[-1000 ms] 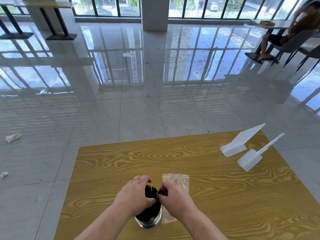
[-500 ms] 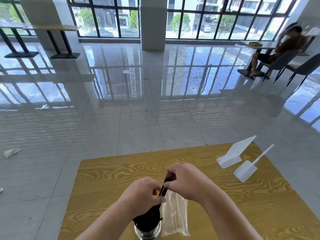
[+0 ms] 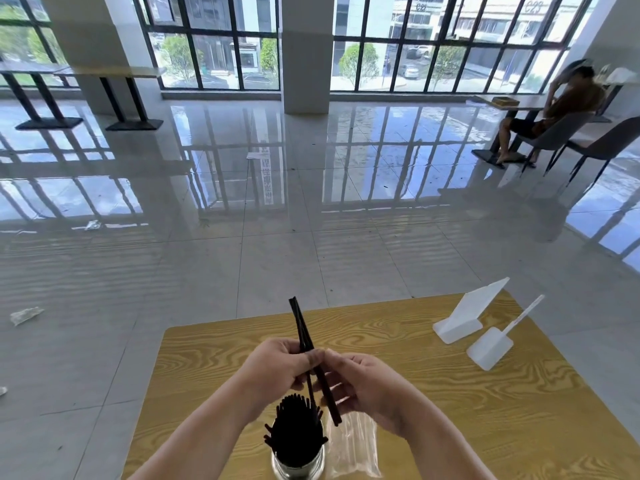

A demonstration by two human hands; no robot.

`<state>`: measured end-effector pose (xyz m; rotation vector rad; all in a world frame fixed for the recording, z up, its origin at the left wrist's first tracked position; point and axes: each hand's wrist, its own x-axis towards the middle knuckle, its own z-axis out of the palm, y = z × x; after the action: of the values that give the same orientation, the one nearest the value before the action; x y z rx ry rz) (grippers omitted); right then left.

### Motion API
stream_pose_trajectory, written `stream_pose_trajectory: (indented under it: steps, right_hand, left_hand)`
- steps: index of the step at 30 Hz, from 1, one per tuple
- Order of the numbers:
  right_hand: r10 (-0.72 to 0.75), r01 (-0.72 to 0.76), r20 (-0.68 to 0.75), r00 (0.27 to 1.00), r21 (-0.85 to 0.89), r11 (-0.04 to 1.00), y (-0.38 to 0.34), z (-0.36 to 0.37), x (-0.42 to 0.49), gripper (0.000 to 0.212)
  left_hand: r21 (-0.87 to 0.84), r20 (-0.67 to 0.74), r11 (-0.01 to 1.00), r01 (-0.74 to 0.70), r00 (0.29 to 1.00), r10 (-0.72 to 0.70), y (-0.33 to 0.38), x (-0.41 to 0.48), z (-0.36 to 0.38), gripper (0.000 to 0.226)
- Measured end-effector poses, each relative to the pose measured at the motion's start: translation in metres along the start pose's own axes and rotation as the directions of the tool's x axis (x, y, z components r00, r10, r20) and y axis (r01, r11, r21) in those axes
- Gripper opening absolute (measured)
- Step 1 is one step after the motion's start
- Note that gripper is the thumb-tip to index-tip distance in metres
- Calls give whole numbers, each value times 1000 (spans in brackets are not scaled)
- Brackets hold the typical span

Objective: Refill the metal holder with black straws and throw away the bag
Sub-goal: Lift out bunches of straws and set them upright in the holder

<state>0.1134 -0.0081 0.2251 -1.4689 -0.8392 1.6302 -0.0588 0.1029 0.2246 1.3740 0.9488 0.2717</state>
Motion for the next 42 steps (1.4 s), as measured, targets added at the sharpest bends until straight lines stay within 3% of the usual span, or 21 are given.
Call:
stream_pose_trajectory:
  steps: [3,11,15,23,31,42]
  right_hand:
    - [2,-10,51,999,160,987,12,9,-1,48]
    - [-11,16,-47,999,114,993,13,36,0,30]
    - [-37,40,-26,999,141,989,13,47,1,20]
    - [-91,45,99,991,391,919,19,54,1,29]
    - [-138,73,126,982,424,903,25,51,0,27]
    - [-120,58,118,986,431,901,31,50,-1,27]
  left_hand:
    - [-22,-40,999,36,999,-37,-5,-2,-2,20]
    - [-7,-118,1000,28,993,-29,-7,-8,1,21]
    - [-15,-140,1000,-2,990,0,-4,-9,4,22]
    - [-177,-142,984,-31,990,6,-1,-11,5,28]
    - [-162,-189,978,-131,977,100,-3,-9,3,26]
    - [-111,-208,985,-134,972,108,-6,-8,-1,16]
